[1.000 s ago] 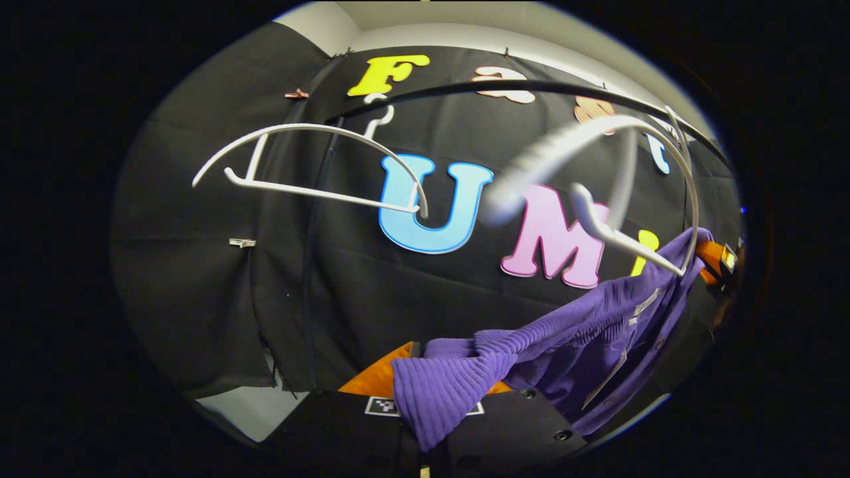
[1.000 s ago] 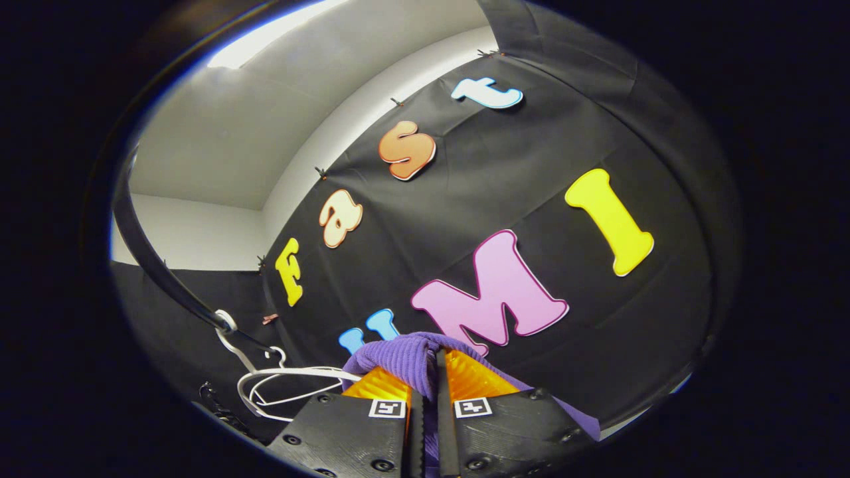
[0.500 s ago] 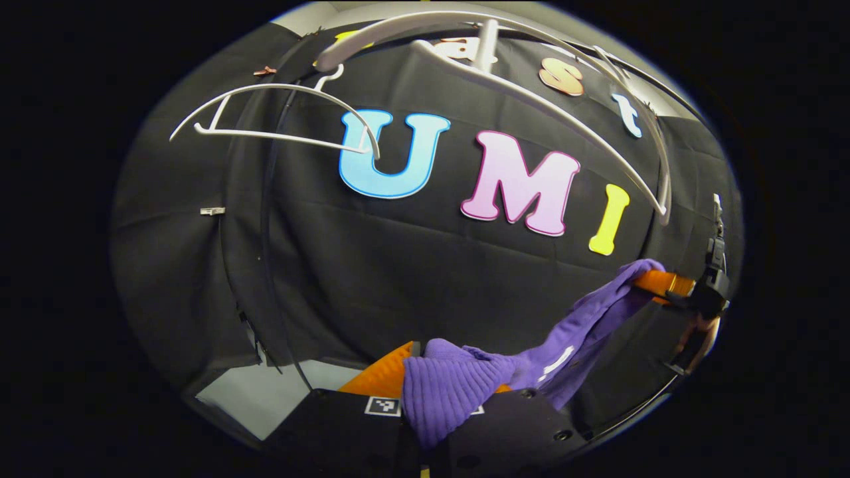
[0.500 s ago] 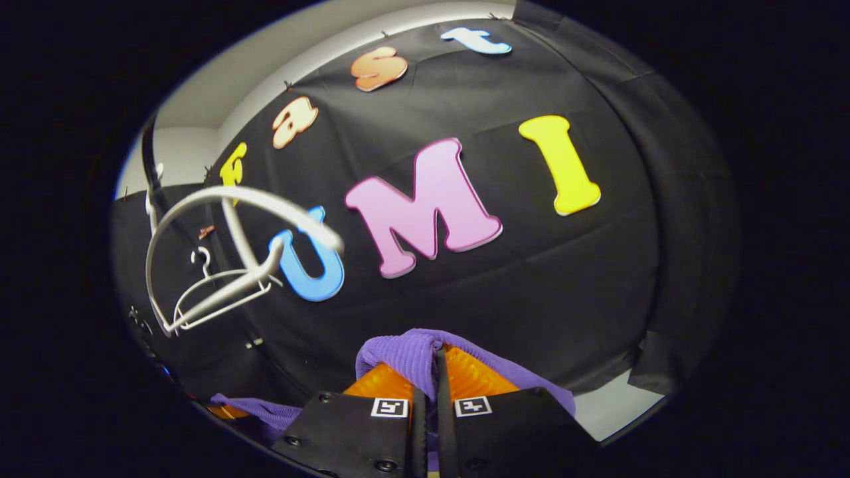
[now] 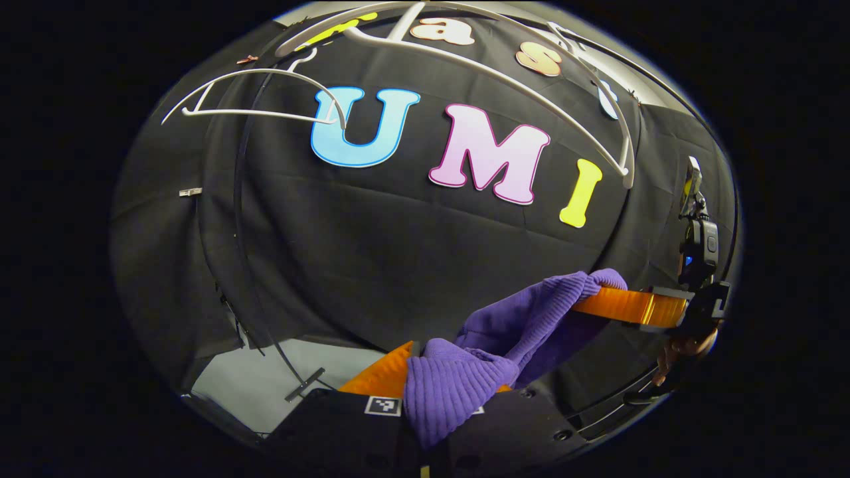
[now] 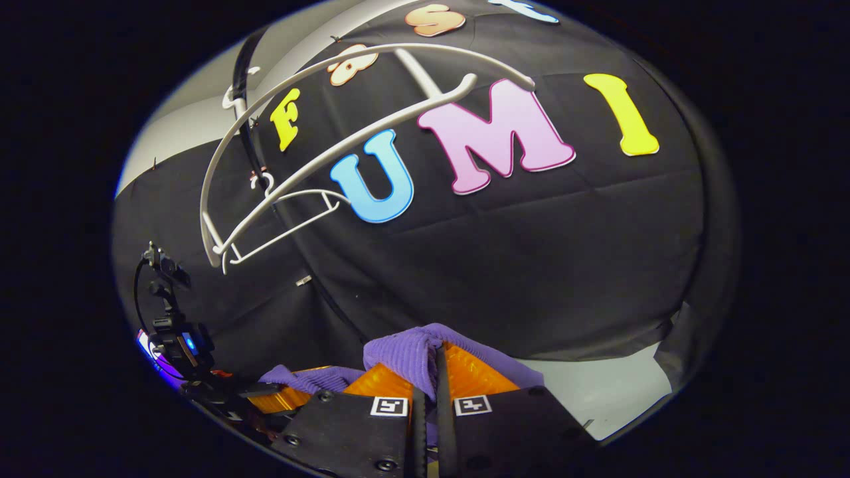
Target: Grasp the clothes on the hanger with both hands and then place them into the laundry hamper below.
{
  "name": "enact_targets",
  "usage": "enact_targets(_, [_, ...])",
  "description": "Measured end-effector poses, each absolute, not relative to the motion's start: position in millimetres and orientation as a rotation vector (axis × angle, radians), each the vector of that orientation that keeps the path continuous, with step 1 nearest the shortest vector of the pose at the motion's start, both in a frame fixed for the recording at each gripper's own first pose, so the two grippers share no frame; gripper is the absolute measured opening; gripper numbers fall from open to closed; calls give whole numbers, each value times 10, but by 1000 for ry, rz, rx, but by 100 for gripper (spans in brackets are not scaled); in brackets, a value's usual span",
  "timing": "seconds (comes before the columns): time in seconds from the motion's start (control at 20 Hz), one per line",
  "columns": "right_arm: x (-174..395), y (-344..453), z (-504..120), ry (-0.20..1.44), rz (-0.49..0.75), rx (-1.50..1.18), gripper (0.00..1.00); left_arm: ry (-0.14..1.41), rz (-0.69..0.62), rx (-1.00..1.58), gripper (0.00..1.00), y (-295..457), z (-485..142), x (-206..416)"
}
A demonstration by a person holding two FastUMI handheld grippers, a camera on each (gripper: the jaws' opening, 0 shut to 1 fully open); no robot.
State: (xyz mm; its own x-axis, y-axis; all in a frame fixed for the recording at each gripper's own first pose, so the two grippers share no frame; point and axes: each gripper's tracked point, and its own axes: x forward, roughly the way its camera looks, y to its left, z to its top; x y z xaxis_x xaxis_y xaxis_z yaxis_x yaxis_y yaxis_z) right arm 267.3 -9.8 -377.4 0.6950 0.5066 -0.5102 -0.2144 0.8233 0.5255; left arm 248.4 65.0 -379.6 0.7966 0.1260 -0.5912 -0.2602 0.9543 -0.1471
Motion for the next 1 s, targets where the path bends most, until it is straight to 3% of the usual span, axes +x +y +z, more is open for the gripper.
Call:
enact_targets(0.35, [2130,428,-3935,828,546,415,11,689,193,-235,11,523,-3948,2287])
enact_targets(1.0, [1141,534,-4657,1169,595,310,11,1004,213,-282,12,439,-4667,1539])
